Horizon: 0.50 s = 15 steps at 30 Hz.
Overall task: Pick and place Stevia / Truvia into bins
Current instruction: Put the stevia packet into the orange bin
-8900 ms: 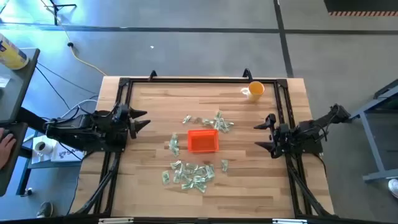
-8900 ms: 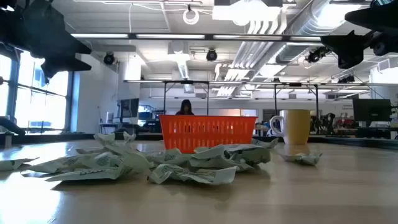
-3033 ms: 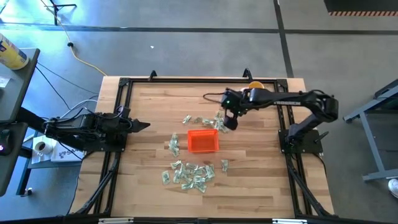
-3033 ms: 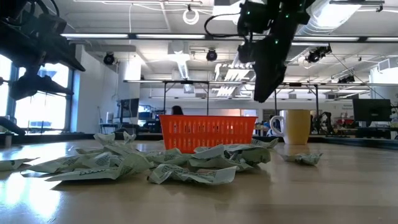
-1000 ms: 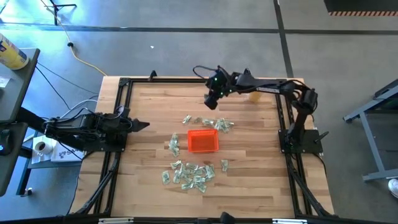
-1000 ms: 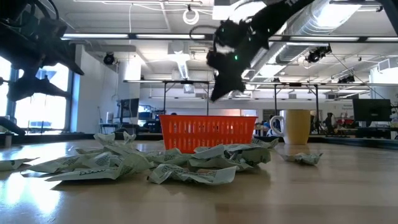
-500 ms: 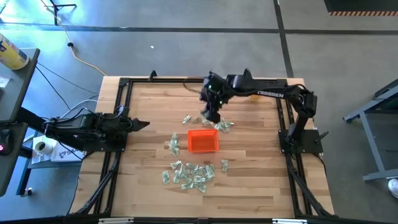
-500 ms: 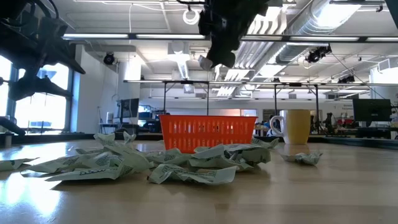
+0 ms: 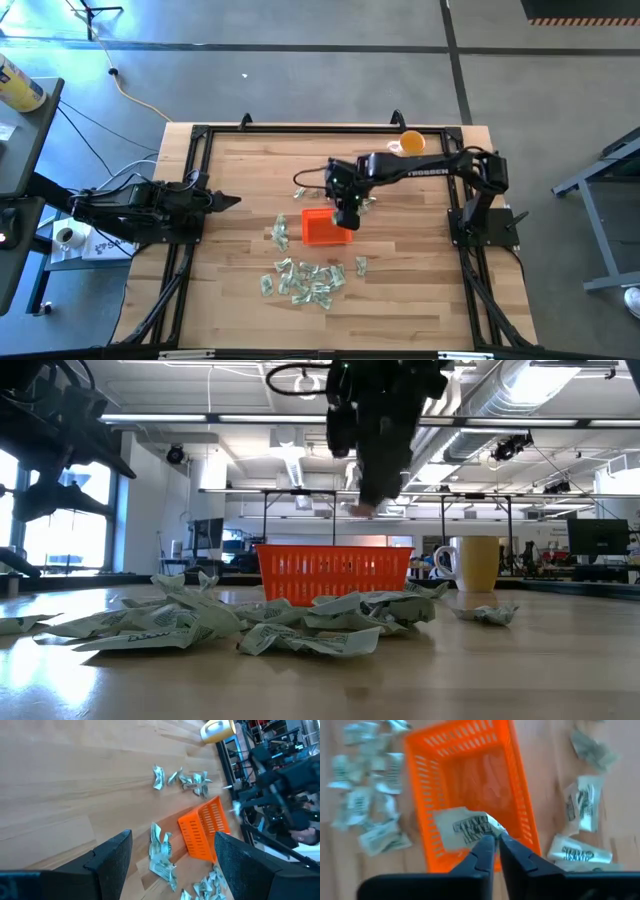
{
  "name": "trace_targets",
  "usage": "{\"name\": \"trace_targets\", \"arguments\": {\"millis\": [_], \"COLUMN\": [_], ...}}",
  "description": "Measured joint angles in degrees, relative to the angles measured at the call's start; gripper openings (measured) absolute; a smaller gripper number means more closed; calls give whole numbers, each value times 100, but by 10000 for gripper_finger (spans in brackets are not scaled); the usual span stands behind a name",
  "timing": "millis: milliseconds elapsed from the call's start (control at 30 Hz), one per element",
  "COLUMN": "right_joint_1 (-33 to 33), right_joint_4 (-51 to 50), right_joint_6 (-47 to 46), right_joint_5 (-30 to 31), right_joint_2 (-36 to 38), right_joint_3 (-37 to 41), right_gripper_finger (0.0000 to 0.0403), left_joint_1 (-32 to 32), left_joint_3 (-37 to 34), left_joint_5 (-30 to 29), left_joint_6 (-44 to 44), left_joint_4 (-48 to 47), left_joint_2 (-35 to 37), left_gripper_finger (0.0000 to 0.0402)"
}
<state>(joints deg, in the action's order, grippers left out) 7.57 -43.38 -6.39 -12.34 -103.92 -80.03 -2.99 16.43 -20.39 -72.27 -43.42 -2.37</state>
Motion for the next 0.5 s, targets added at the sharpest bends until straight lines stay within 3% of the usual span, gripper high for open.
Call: {"name": "trace_targets", "arguments": {"millis": [233, 400, 500], "right_joint_1": [-133, -43, 318], "right_joint_4": [80, -885, -1072], "right_joint_6": [-738, -417, -51], "right_joint_5": [85, 1679, 1611], "right_joint_2": [0, 24, 24], "right_joint_3": [185, -29, 259], "right_gripper_finger": [155, 236, 253], "left_joint_1": [-1, -1, -1], "left_joint_3": [0, 0, 0], "left_joint_5": [-12, -15, -32], "left_joint_6": [209, 264, 304], "left_joint_4": [-2, -2, -2], "left_joint_2": [0, 0, -2], "left_gripper_finger": [317, 317, 317]}}
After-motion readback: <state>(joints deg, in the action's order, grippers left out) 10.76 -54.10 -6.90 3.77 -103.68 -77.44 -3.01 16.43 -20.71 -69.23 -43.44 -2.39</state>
